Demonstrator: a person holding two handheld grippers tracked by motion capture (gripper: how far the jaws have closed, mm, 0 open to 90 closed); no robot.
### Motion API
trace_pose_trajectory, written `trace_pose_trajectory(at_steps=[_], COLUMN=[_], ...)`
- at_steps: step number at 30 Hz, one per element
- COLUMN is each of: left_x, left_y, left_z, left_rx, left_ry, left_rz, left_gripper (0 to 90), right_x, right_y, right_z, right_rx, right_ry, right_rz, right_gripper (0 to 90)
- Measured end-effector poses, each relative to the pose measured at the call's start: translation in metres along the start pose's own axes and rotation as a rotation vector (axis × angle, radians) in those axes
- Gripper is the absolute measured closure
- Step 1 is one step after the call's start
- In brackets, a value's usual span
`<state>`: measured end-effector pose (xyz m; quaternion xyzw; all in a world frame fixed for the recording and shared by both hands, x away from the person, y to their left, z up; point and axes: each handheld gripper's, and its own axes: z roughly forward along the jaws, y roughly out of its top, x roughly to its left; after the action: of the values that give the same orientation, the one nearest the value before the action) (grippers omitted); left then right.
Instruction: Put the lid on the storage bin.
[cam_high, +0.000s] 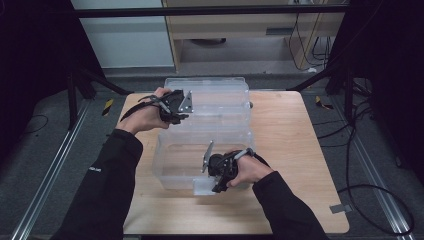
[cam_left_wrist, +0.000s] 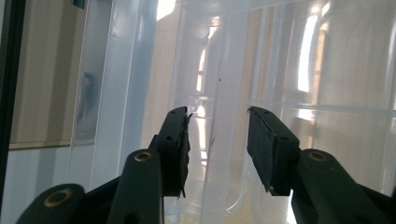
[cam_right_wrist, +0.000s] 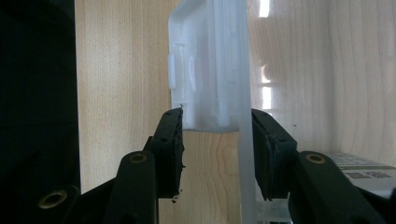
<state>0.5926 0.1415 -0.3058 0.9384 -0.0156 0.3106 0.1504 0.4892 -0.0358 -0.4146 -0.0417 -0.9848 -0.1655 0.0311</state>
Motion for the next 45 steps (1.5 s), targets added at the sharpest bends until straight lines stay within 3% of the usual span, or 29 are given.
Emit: trace_pose_trajectory(at_steps=[6,17,40,45], left_x=[0.0,-0.001,-0.001,0.0], left_y=[0.003,0.009,0.017,0.016], left_z=[0.003,0.007,0.01,0.009], left_rx=[0.019,0.036,0.104,0.093], left_ry=[0.01,-0.016,-0.02,-0.028], left_rz=[0.031,0.036,0.099,0.094], left_gripper=[65.3,75.0,78.3,80.3], right_x=[0.0,0.0,0.001,0.003], right_y=[0.0,0.0,0.0,0.0], right_z=[0.0,0.001,0.001,0.0], right_rx=[0.001,-0.004,0.002,0.005], right_ry=[-0.001,-0.003,-0.016,-0.019], right_rz=[0.0,-0.002,0.0,0.015], right_gripper=[58.0,57.8,57.9,58.1])
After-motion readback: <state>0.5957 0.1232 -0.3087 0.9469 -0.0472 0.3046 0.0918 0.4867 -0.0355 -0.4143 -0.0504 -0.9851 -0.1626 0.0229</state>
